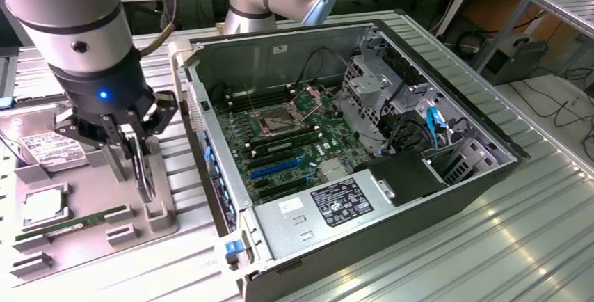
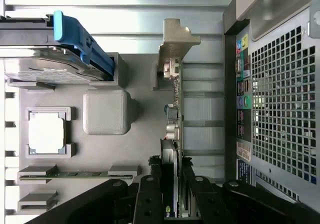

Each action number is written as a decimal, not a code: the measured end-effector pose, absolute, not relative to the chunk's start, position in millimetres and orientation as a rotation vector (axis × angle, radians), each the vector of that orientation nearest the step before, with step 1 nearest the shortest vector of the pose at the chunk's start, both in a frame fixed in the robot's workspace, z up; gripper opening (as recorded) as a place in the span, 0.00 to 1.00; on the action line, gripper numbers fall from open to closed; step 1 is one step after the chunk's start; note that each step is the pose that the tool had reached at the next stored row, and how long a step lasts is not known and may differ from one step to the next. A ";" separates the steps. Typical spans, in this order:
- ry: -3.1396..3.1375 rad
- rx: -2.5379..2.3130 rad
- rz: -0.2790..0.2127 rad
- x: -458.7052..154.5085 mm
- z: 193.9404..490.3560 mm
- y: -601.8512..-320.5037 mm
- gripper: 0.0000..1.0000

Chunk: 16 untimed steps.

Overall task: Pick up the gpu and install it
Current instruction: 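Pick up the gpu and move the gpu toward the slot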

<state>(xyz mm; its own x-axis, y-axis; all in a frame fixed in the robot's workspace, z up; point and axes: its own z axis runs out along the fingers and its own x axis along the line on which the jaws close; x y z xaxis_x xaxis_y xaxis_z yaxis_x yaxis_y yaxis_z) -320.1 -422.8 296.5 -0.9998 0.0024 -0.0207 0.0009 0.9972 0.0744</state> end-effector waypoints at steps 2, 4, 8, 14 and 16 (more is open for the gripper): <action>3.119 0.003 0.116 -320.0 306.8 -422.9 0.26; 3.120 0.003 0.116 -319.9 317.5 -423.1 0.26; 3.123 0.003 0.116 -318.5 339.5 -425.9 0.26; 3.130 0.003 0.117 -305.5 382.3 -439.4 0.26; 3.133 0.003 0.117 -300.9 392.1 -443.1 0.26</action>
